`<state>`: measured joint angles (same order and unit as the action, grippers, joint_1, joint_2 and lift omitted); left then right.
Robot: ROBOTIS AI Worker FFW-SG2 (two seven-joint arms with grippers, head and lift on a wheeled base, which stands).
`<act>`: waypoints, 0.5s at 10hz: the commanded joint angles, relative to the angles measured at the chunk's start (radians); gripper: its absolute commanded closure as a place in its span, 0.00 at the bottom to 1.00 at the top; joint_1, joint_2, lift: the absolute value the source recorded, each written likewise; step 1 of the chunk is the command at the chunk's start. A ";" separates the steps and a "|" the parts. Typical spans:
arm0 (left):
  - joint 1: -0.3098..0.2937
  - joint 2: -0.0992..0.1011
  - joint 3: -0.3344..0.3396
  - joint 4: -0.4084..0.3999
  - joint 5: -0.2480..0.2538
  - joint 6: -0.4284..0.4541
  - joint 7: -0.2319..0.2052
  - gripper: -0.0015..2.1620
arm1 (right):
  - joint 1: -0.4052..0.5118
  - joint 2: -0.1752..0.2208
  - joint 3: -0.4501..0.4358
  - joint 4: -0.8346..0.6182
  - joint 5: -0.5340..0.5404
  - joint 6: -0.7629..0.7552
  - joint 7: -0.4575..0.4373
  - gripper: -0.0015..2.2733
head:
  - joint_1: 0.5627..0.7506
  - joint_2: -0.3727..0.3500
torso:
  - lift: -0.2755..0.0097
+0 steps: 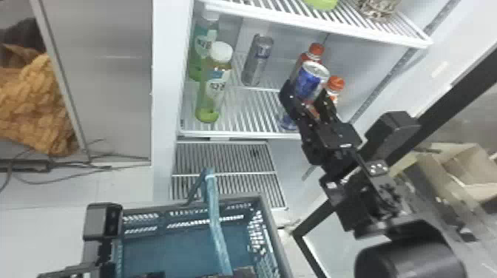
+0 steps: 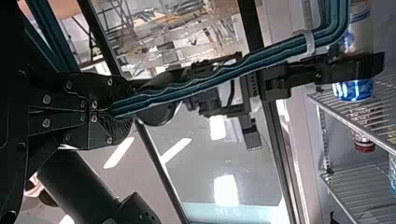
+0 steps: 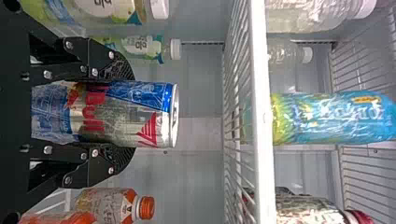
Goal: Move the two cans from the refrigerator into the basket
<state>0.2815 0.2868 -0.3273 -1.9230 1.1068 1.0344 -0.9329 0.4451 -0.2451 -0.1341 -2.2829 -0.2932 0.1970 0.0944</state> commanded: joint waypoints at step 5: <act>0.003 0.002 0.000 0.000 0.002 0.001 0.000 0.55 | 0.178 0.027 -0.075 -0.293 -0.038 0.277 0.027 0.35 | 0.70 0.03 | 0.00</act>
<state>0.2826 0.2884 -0.3285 -1.9230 1.1086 1.0353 -0.9328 0.5972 -0.2221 -0.2016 -2.5385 -0.3207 0.4361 0.1212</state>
